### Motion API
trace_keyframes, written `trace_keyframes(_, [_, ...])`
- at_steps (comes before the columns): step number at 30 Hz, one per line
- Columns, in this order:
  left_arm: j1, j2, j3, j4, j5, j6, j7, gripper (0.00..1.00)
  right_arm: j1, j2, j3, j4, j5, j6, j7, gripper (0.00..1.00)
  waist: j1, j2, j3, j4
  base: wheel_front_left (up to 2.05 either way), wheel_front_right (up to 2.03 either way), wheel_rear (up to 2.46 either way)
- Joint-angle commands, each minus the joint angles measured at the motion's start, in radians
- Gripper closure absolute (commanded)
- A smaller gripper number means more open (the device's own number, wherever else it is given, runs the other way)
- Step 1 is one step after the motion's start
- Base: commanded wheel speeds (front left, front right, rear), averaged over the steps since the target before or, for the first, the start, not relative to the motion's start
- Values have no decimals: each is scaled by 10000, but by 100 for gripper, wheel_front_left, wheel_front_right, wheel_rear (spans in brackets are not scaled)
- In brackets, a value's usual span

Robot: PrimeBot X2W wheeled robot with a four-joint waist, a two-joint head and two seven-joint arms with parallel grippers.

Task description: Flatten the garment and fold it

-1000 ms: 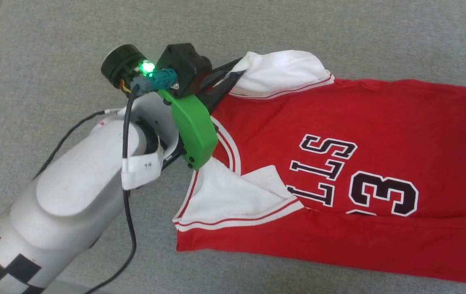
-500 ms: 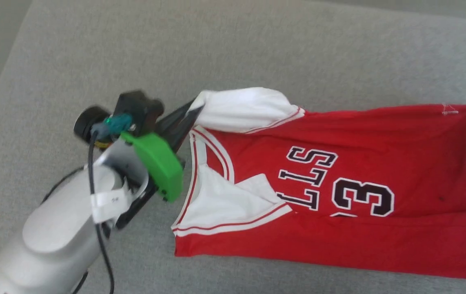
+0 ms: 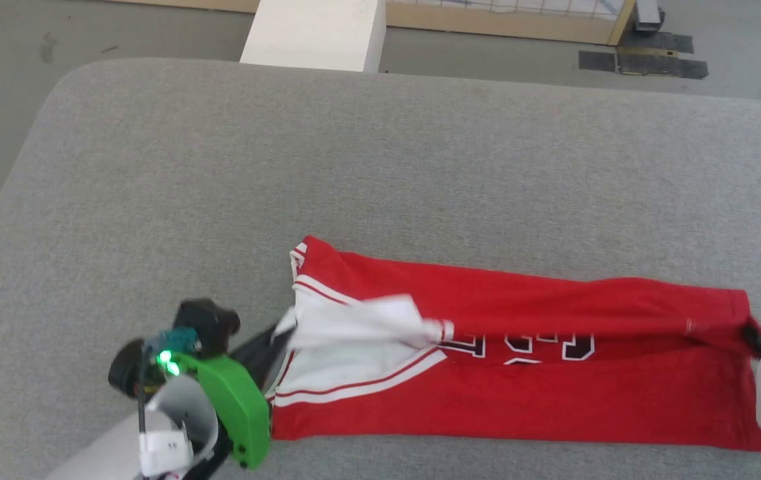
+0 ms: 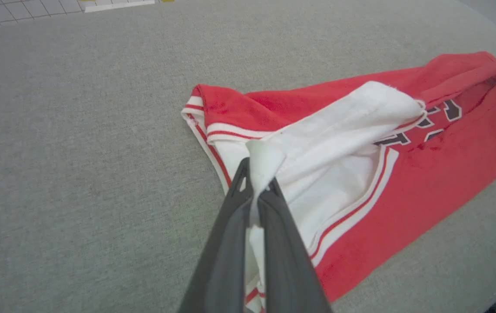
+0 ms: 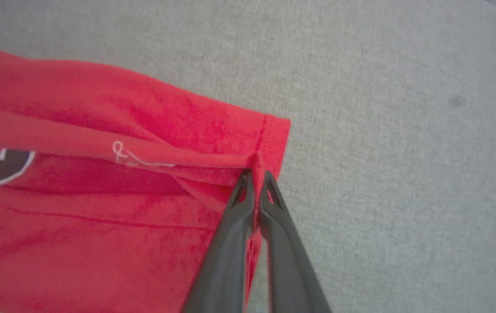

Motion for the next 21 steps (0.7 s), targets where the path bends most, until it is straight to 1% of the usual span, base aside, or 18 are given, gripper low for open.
trace_keyframes(1, [225,26,-81,138,-35,52,27,100,279,34,-73,-217,-61,-17,172,100,0,0,41,-44,0,0,0])
trace_keyframes(6, [351,-112,-393,673,35,-51,164,100,904,-9,29,-722,-59,-17,743,100,0,0,242,-27,0,0,0])
trace_keyframes(11, [236,-311,-682,1329,174,-282,278,100,951,-104,295,-764,-79,-17,993,100,0,0,326,-34,0,0,0])
trace_keyframes(12, [215,-354,-721,1432,211,-320,251,82,946,-121,338,-724,-96,-17,992,84,0,0,301,-33,0,0,0])
trace_keyframes(13, [192,-407,-758,1553,274,-338,187,0,937,-148,392,-685,-114,-17,970,0,0,0,249,-31,0,0,0])
trace_keyframes(18, [237,-609,-720,1875,368,-356,-355,0,812,-259,509,-805,142,-17,881,0,0,0,-289,-60,0,0,0])
trace_keyframes(21, [340,-624,-499,1854,355,-275,-950,0,761,-203,349,-1177,635,-17,1063,0,0,0,-700,-93,0,0,0])
